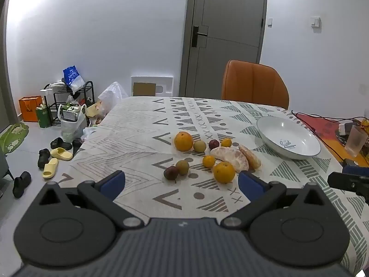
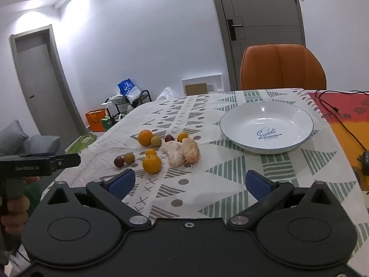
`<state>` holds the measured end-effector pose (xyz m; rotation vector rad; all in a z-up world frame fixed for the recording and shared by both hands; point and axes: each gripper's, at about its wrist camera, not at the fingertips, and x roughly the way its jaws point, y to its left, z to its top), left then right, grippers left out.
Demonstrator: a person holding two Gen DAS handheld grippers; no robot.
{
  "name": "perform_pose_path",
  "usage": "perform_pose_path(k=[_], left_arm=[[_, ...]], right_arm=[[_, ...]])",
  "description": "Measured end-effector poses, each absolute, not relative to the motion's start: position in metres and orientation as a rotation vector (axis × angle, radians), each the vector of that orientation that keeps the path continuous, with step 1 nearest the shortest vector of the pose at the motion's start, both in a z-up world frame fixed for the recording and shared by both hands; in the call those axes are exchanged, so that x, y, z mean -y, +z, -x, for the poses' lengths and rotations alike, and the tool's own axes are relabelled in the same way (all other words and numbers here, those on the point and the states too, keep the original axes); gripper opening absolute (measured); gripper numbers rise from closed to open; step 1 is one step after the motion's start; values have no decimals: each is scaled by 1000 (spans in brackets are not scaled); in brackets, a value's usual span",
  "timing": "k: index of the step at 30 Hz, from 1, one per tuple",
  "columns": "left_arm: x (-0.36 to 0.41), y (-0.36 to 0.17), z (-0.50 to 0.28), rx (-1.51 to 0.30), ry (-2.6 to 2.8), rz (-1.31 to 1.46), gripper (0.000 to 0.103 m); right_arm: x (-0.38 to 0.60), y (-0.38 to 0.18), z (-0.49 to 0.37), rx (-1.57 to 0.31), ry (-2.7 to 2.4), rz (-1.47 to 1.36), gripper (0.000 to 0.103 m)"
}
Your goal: Organize fruits
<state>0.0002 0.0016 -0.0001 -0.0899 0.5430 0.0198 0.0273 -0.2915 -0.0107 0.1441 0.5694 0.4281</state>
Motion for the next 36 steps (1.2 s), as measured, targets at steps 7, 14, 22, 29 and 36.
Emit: perform_pose_path(k=[7,14,22,29,36], left_arm=[[2,-6,0,-545,19,80,103],[2,-3,-1,-551,20,76,103],[2,-5,-2,-558,20,75,103],[1,-6,-1,-560,21,76,103],[0,-6,-1,-561,22,76,103]], right_arm=[[292,-12,-34,-607,432,-132,103],[291,-14,-34,-607,422,-116,103],[289,-15,-33,-614,414,-101,103],[289,-15,-34,-621,408,-97,103],[288,-16,-34,-627,408,-92,103]])
